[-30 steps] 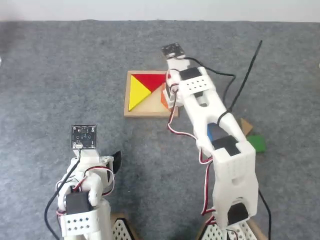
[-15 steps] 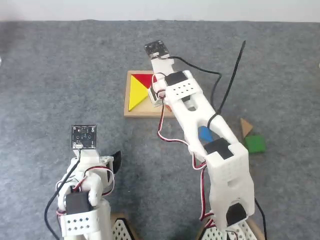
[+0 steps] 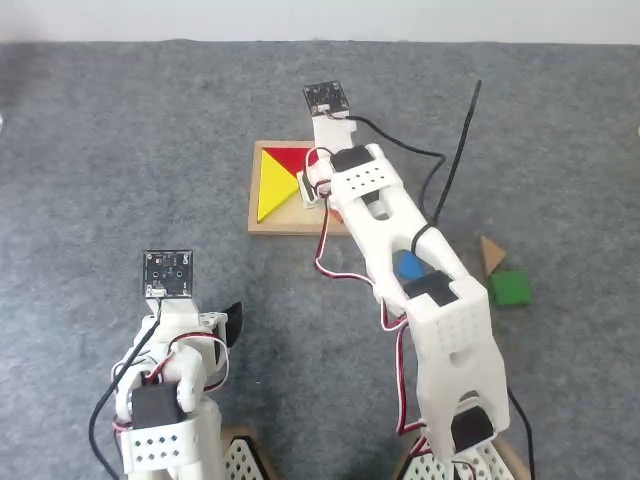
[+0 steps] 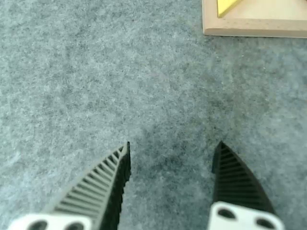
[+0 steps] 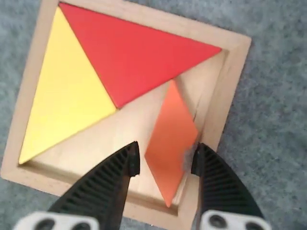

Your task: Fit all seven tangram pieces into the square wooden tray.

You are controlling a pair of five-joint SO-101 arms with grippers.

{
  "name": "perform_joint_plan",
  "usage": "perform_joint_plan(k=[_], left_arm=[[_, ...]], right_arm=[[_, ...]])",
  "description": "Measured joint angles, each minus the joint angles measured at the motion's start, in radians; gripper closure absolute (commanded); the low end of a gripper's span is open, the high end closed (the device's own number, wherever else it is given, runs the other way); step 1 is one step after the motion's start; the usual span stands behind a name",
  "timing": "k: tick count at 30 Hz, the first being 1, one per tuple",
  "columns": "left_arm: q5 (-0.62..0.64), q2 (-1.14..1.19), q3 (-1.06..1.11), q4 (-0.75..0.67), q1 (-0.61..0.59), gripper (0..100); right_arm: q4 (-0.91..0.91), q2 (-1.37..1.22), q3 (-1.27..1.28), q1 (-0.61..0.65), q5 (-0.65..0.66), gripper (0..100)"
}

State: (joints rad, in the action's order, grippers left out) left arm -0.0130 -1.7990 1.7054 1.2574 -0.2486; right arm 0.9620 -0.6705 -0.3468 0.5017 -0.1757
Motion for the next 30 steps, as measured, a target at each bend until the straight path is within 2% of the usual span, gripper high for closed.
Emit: perform_joint_plan(k=[5, 16, 27, 30], left_arm=[[0.0, 0.0, 0.0, 0.0, 0.0, 73], [0.0, 0.0, 0.0, 0.0, 0.0, 73], [0.0, 0.0, 0.0, 0.0, 0.0, 73], [0.0, 0.0, 0.0, 0.0, 0.0, 73]], right_arm=[[0.0, -0.002, -0.002, 0.011, 0.0, 68.7], [0.028, -0.074, -0.048, 0.011, 0.0, 70.9], [0.261, -0.103, -0.157, -0.002, 0.018, 71.4], [0.319, -0.103, -0.158, -0.028, 0.054, 78.8]])
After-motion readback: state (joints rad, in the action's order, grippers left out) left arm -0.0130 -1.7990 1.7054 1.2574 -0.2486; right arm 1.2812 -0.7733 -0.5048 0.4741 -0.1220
